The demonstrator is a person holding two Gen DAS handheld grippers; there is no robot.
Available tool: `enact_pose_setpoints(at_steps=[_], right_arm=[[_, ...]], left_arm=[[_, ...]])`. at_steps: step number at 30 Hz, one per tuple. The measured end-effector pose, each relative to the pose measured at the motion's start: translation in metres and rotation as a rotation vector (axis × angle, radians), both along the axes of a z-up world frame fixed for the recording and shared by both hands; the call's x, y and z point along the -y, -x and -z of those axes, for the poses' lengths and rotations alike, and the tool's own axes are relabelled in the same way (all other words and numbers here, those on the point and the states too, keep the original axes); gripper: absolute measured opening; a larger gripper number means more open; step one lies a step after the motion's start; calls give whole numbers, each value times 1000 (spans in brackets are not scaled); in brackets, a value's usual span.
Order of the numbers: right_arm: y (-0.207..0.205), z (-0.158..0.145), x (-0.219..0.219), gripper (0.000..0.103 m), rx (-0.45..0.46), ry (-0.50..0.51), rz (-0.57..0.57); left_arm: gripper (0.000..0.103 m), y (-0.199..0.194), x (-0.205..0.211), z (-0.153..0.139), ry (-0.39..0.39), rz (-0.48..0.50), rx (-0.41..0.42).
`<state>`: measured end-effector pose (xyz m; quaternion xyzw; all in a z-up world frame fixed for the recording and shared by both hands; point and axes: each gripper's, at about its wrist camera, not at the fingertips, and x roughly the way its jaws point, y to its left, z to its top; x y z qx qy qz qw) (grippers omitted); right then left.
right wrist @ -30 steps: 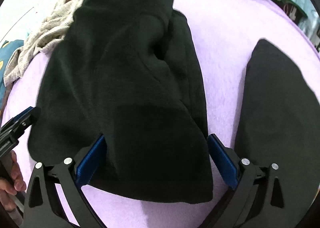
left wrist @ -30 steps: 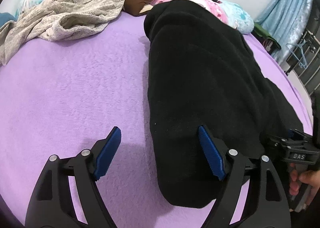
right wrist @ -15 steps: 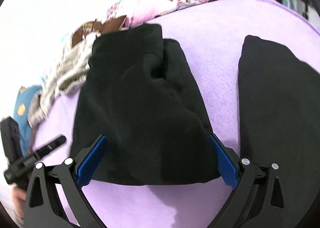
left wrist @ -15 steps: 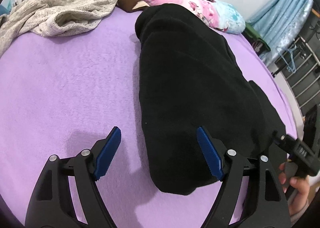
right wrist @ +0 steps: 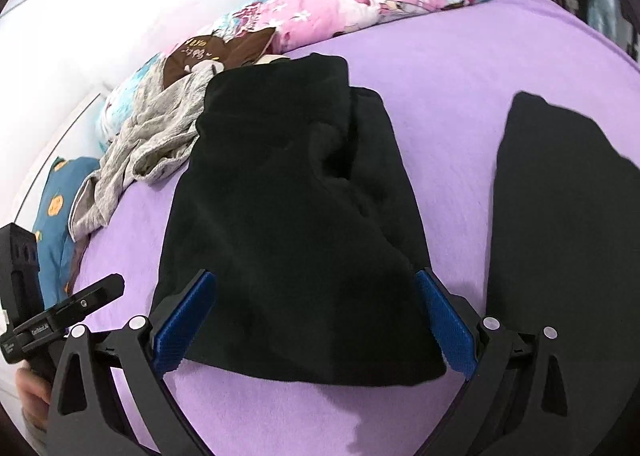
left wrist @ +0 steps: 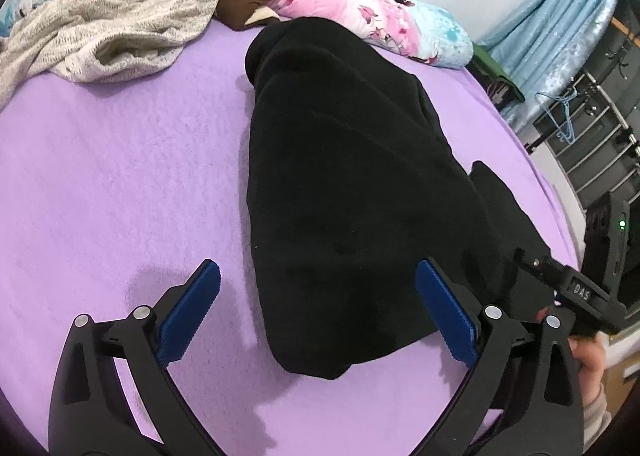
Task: Fold large clothes
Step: 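Open the right gripper and move both grippers to the folded jacket's end, then grasp the end of the folded jacket with both grippers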
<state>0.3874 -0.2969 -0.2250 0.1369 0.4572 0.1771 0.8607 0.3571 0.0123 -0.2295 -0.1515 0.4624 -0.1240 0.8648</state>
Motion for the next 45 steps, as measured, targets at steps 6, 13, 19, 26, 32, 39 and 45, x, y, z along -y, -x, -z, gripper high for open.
enact_pose_setpoints(at_steps=[6,13,19,26,32,39,45], right_arm=[[-11,-6,2,96,18,3,-21],[-25,-4,13,96,-4,-56,-2],[-35,-3,23,96,-28,-83,14],[-61,8,18,96,-105,-88,-57],[-91,11,24,96,-161,-170,-45],[-118,26,35,96,-235,-198,-68],[-132,48,41,96,-317,-287,-100]], left_arm=[[96,-6,-13,6,39,-10,-36],[96,-8,-21,12,116,-20,-65],[96,-10,-20,22,150,-11,-94],[96,-13,-24,38,231,-20,-130],[96,-25,-24,40,231,-13,-165],[96,-64,-38,48,296,-36,-217],[96,-92,-39,62,310,-27,-279]])
